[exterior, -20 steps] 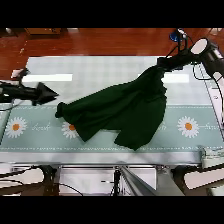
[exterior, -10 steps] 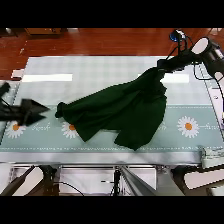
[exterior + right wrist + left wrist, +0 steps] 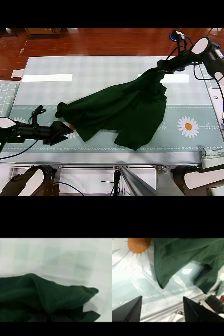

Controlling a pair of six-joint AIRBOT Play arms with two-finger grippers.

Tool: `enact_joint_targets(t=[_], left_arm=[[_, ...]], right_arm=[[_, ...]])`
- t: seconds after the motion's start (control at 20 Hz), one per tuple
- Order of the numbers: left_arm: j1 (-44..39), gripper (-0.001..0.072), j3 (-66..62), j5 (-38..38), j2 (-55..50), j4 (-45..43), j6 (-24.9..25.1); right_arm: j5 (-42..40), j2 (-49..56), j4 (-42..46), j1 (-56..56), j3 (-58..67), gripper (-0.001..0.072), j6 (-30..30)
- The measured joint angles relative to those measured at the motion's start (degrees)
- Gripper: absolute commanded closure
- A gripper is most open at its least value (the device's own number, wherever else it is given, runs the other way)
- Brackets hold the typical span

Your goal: Fold the shirts.

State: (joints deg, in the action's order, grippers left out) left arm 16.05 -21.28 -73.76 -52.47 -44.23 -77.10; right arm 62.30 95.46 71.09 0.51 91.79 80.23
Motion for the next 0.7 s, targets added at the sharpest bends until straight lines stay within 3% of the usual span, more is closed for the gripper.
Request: enact_joint_targets(t=[0.25,0.6,0.7], left_arm=[[-7.82,0.0098,0.74,7.28,-3.34,1.42,-3.39],[-15.93,0.01,0.09,14.03,-13.18,7.61,-4.13],[-17.9,0.0139,-0.94,14.75,-16.31,8.96,-3.98]], right_arm=[[0.24,0.0,0.02,0.0,0.0,0.0669,-0.15],[0.7,0.0,0.02,0.0,0.0,0.0669,-0.22],[0.94,0.0,0.0,0.0,0.0,0.0669,-0.22]])
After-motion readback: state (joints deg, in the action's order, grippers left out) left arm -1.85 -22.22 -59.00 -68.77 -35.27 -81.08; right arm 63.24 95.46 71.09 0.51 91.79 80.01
